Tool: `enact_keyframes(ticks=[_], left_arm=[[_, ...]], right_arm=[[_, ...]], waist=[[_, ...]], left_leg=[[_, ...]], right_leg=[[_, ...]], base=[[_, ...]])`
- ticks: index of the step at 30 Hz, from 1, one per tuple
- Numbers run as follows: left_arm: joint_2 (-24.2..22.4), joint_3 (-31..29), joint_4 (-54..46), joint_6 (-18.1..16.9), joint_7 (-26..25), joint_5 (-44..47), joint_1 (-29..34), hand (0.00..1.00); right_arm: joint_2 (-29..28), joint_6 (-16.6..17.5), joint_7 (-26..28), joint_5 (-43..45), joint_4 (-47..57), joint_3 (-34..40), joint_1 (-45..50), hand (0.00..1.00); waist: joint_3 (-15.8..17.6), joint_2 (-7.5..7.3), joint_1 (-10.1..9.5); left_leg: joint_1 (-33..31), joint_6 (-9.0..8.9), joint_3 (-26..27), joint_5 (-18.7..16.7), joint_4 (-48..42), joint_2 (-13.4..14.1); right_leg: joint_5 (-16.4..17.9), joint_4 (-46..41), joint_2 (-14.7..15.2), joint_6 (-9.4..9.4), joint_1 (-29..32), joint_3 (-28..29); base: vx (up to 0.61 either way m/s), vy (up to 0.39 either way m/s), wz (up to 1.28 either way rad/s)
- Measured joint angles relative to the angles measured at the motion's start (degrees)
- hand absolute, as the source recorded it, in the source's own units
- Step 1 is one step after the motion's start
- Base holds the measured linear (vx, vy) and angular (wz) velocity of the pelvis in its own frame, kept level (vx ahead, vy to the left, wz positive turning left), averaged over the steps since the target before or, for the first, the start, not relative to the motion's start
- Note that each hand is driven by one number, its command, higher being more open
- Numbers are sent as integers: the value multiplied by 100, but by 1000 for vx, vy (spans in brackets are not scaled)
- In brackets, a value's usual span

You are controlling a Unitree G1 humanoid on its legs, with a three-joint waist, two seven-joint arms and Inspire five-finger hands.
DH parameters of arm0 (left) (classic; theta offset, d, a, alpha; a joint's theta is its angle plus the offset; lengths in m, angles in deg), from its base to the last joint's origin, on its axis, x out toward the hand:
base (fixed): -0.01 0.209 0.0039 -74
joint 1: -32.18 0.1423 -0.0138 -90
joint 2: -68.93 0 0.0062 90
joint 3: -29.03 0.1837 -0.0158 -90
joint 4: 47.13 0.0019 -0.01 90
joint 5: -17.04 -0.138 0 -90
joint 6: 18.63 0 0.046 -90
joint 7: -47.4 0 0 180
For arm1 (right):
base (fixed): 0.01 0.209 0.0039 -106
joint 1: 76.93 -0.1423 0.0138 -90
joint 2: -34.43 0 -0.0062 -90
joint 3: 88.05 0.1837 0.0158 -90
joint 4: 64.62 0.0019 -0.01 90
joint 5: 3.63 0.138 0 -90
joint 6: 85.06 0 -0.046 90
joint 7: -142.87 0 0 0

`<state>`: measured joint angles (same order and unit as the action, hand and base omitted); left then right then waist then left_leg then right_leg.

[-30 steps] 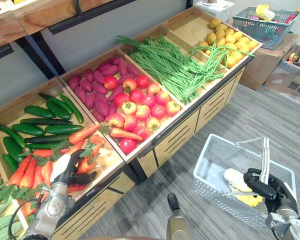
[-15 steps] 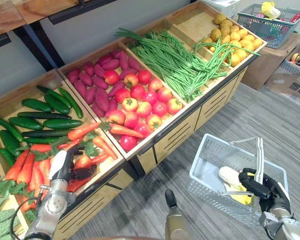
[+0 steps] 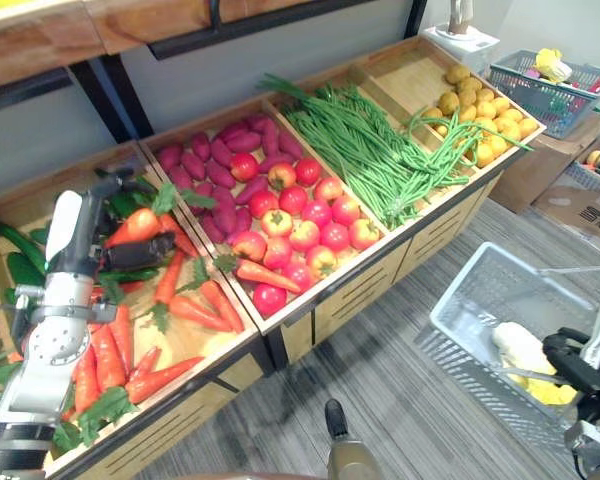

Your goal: Pick vegetable in the basket

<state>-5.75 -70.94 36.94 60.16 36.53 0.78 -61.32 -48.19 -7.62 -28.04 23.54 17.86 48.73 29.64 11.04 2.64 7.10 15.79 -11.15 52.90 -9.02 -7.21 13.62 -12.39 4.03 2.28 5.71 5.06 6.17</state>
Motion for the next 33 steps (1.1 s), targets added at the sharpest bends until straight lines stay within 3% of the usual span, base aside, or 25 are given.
enact_keyframes(ticks=[3, 6, 17, 27, 33], left_arm=[[-5, 1, -343, -306, 85, 1, -20, 0], [-47, 21, -393, -385, 198, 6, -19, 0], [-394, 740, -1058, -197, 735, 216, -110, 0], [-648, 1211, -1070, -45, 996, 293, -315, 0], [-790, 1544, -1076, -28, 1006, 592, -677, 0]], right_arm=[[5, 1, -151, 2, 51, 109, 4, 0], [4, 1, -194, -2, 52, 109, 8, 0], [-5, -2, -15, -138, 542, -6, 29, 0], [3, -9, 416, -238, 1726, -774, 17, 0], [-96, -212, 495, -239, 2007, -1179, 19, 0]], waist=[[-286, 28, -13], [-404, 16, -12], [-757, 98, 78], [-996, 31, 175], [-1035, -19, 186]], left_leg=[[40, 1, 3, -2, 15, -20], [62, -1, 33, -8, -2, -16], [157, -79, 318, -65, -138, 51], [162, -94, 417, -72, -236, 125], [138, -89, 323, -76, -250, 108]], right_leg=[[66, -5, 3, 1, -36, 6], [71, -5, -6, -2, -44, 45], [27, -21, -136, -18, 22, 326], [-7, -62, -212, -48, 74, 399], [35, -142, -157, -34, 77, 350]], base=[[-8, -5, -2], [-46, -24, -8], [-12, 1, -14], [-3, 8, -6], [-11, 31, 7]])
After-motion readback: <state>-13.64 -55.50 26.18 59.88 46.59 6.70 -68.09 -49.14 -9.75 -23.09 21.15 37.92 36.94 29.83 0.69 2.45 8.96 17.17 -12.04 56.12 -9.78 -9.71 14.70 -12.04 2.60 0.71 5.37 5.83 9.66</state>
